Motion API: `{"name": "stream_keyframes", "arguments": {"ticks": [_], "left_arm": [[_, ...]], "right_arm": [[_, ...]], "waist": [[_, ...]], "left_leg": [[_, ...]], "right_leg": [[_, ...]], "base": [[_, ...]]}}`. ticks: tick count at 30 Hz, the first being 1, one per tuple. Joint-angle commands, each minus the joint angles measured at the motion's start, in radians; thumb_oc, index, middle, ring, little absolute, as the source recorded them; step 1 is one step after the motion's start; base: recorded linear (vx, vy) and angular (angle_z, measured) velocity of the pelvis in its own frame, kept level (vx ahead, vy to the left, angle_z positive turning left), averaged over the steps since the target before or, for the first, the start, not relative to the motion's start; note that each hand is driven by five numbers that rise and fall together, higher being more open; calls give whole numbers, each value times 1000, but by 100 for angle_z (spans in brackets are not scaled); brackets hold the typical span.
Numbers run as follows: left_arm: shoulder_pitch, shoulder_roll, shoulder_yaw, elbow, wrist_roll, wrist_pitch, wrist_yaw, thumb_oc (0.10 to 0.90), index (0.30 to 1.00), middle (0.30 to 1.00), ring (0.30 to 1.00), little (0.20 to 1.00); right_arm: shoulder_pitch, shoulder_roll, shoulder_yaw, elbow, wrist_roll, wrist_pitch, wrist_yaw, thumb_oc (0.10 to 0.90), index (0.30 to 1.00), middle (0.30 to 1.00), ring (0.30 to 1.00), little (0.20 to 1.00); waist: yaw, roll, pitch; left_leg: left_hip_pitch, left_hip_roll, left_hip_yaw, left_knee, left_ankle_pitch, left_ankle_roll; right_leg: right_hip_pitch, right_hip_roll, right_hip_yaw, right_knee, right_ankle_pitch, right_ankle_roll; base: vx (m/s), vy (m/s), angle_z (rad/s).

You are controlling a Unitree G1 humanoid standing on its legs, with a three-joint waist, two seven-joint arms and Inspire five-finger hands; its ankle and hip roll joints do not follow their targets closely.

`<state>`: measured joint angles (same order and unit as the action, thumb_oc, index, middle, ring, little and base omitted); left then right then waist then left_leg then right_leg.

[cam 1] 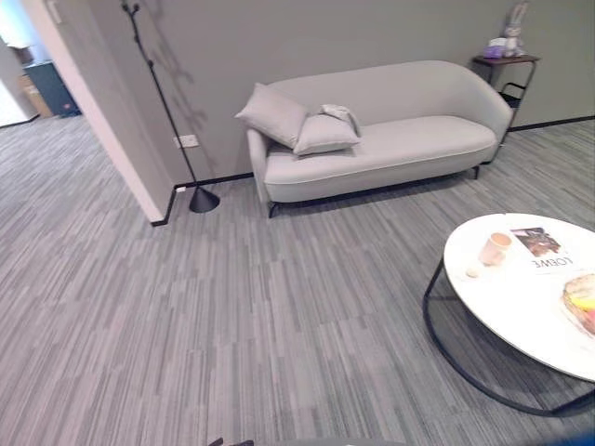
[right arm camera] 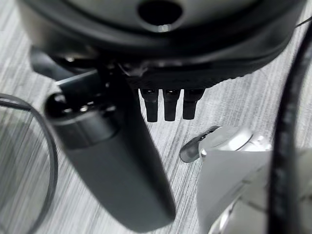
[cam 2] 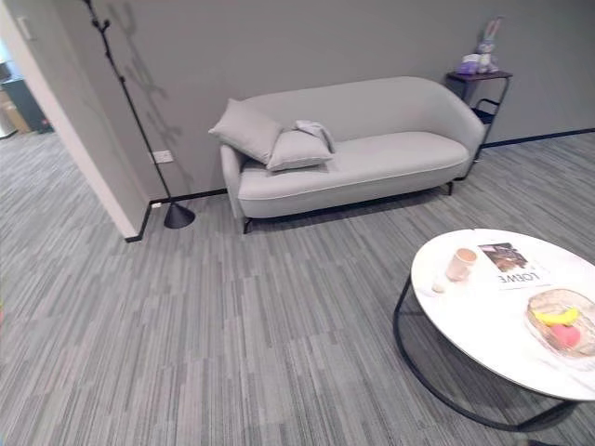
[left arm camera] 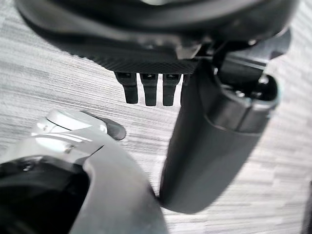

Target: Hang the clothes on the sofa on the clothes rack.

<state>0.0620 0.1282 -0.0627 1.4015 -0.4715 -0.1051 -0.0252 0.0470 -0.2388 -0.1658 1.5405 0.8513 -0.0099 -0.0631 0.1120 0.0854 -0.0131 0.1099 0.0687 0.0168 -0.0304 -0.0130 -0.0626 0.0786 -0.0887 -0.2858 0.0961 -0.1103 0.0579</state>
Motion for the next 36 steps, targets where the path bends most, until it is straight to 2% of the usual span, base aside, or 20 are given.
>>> {"name": "stream_keyframes", "arguments": {"ticks": [1, 6, 8, 9, 10, 11, 17, 20, 24, 29, 31, 33, 36], "left_arm": [[-15, 22, -1, 52, 8, 0, 25, 800, 900, 900, 900, 900], [-27, 3, -64, 48, 45, -10, 29, 800, 900, 900, 900, 900], [-59, -12, -126, 31, 58, -13, 27, 800, 900, 900, 900, 900], [-59, -12, -125, 31, 58, -12, 27, 800, 900, 900, 900, 900], [-72, -12, -149, 27, 78, -12, 29, 800, 900, 900, 900, 900], [-98, -10, -202, 15, 156, -19, 46, 800, 900, 900, 900, 900], [-135, -5, -282, 2, 269, -23, 59, 800, 900, 900, 900, 900], [-196, 5, -354, -8, 365, -18, 87, 800, 900, 900, 900, 900], [-241, 13, -378, -25, 381, -25, 119, 800, 900, 900, 900, 900], [-289, 13, -422, -35, 411, -24, 143, 800, 900, 900, 900, 900], [-335, 6, -484, -51, 456, -19, 138, 800, 900, 900, 900, 900], [-335, 6, -484, -51, 456, -19, 138, 800, 900, 900, 900, 900], [-416, -10, -602, -64, 566, -6, 86, 800, 900, 900, 900, 900]], "right_arm": [[-94, 53, -23, 75, 52, -22, -25, 800, 900, 900, 900, 900], [-110, 82, 54, 47, 13, -31, -25, 800, 900, 900, 900, 900], [-130, 106, 163, 0, -87, -33, -9, 800, 900, 900, 900, 900], [-129, 106, 163, -1, -88, -33, -9, 800, 900, 900, 900, 900], [-136, 109, 190, -16, -108, -32, -2, 800, 900, 900, 900, 900], [-156, 113, 226, -38, -133, -33, 5, 800, 900, 900, 900, 900], [-167, 120, 296, -90, -176, -37, 27, 800, 900, 900, 900, 900], [-216, 111, 353, -132, -212, -36, 27, 800, 900, 900, 900, 900], [-256, 98, 373, -150, -222, -39, 21, 800, 900, 900, 900, 900], [-296, 90, 412, -191, -234, -45, 19, 800, 900, 900, 900, 900], [-322, 76, 457, -220, -280, -48, 18, 800, 900, 900, 900, 900], [-323, 75, 457, -221, -280, -48, 18, 800, 900, 900, 900, 900], [-360, 48, 539, -205, -442, -21, 32, 800, 900, 900, 900, 900]], "waist": [[17, -74, 37], [15, -79, 46], [9, -85, 61], [8, -85, 61], [4, -86, 69], [-4, -87, 89], [-25, -93, 137], [-44, -99, 248], [-46, -96, 315], [-47, -92, 362], [-47, -86, 386], [-47, -86, 385], [-52, -73, 399]], "left_leg": [[-17, -40, -47, -57, 21, 2], [-22, -38, -48, -57, 26, 2], [-28, -36, -48, -57, 30, 2], [-29, -36, -49, -57, 30, 2], [-32, -35, -48, -57, 31, 2], [-42, -34, -45, -57, 35, 4], [-56, -37, -40, -57, 39, 10], [-101, -41, -34, -57, 59, 21], [-147, -51, -29, -57, 77, 29], [-200, -55, -18, -57, 92, 33], [-229, -60, -19, -57, 98, 37], [-230, -60, -19, -57, 98, 37], [-246, -74, -13, -57, 92, 42]], "right_leg": [[117, -68, 12, -183, 101, 62], [115, -64, 15, -183, 104, 59], [105, -61, 21, -181, 108, 57], [105, -61, 21, -181, 108, 57], [99, -61, 23, -178, 110, 57], [83, -61, 30, -171, 114, 57], [47, -65, 46, -147, 118, 54], [-34, -72, 68, -95, 126, 51], [-101, -82, 80, -67, 138, 52], [-169, -91, 91, -41, 144, 55], [-204, -99, 89, -27, 147, 59], [-206, -99, 89, -26, 146, 59], [-218, -116, 85, -25, 155, 73]], "base": [[0, 0, 0], [0, 0, 0], [0, 0, 0], [-50, 5, 0], [-92, 17, 1], [-92, 18, 1], [-97, 22, -3], [-260, 32, -7], [-134, 52, -9], [-88, 52, -2], [-54, 60, -10], [-8, 40, -6], [16, 108, -2]]}}
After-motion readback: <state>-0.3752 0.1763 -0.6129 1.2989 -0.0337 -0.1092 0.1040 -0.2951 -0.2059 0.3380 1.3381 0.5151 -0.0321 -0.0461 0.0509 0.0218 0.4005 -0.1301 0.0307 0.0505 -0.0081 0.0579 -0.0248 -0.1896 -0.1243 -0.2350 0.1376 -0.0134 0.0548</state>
